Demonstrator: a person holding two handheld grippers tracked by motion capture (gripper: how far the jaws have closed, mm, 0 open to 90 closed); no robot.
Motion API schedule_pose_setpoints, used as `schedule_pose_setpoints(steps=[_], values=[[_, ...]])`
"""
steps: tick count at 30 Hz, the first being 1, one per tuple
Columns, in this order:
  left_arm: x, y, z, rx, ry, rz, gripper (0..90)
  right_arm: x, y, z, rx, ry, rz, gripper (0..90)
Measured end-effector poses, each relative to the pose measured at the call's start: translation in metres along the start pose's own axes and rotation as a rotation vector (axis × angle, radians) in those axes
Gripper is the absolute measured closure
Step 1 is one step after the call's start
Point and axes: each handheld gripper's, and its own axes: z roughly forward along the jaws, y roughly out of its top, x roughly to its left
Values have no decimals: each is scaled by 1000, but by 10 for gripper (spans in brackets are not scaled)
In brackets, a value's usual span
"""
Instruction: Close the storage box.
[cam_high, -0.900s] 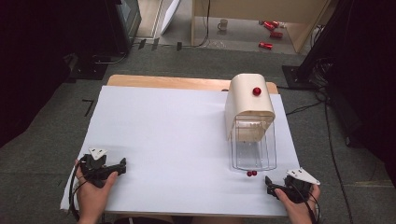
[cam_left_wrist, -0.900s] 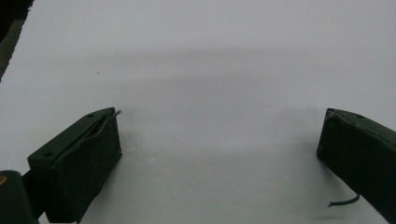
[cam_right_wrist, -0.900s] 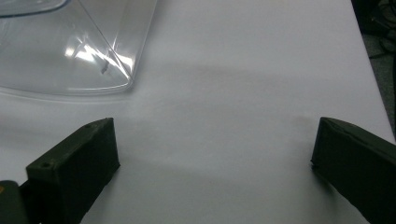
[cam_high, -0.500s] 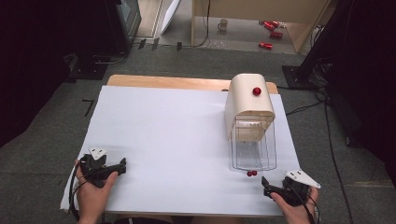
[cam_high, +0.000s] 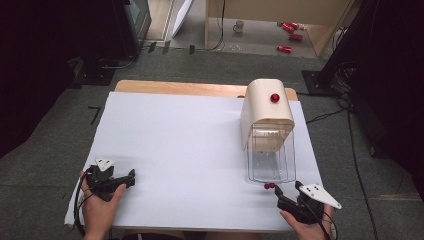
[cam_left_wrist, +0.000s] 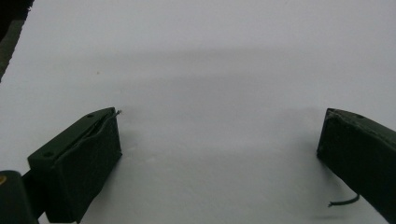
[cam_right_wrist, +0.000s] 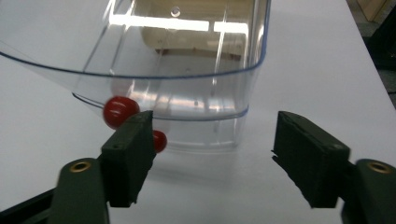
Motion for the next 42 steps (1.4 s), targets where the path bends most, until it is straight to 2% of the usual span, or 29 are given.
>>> schedule_pose_setpoints(steps=[6, 12, 13, 16, 18, 24, 28, 34, 39, 42], values=[[0, 0, 0, 0, 0, 1, 0, 4, 2, -5, -7, 19, 8, 388], [0, 0, 0, 0, 0, 1, 0, 10, -3, -8, 15, 25, -2, 477], [0, 0, 0, 0, 0, 0, 0, 12, -4, -8, 20, 35, -11, 522], [0, 0, 0, 0, 0, 0, 0, 13, -4, -8, 21, 42, -16, 555], [0, 0, 0, 0, 0, 0, 0, 16, -4, -7, 25, 66, -25, 594], [0, 0, 0, 0, 0, 0, 0, 23, -6, -6, 35, 104, -58, 625], [0, 0, 0, 0, 0, 0, 0, 29, -4, -5, 24, 123, -59, 635], [0, 0, 0, 0, 0, 1, 0, 35, -3, -2, 11, 114, -58, 680], [0, 0, 0, 0, 0, 0, 0, 33, -2, -2, -5, 104, -23, 737], [0, 0, 0, 0, 0, 0, 0, 34, -1, -2, -5, 102, -24, 744]])
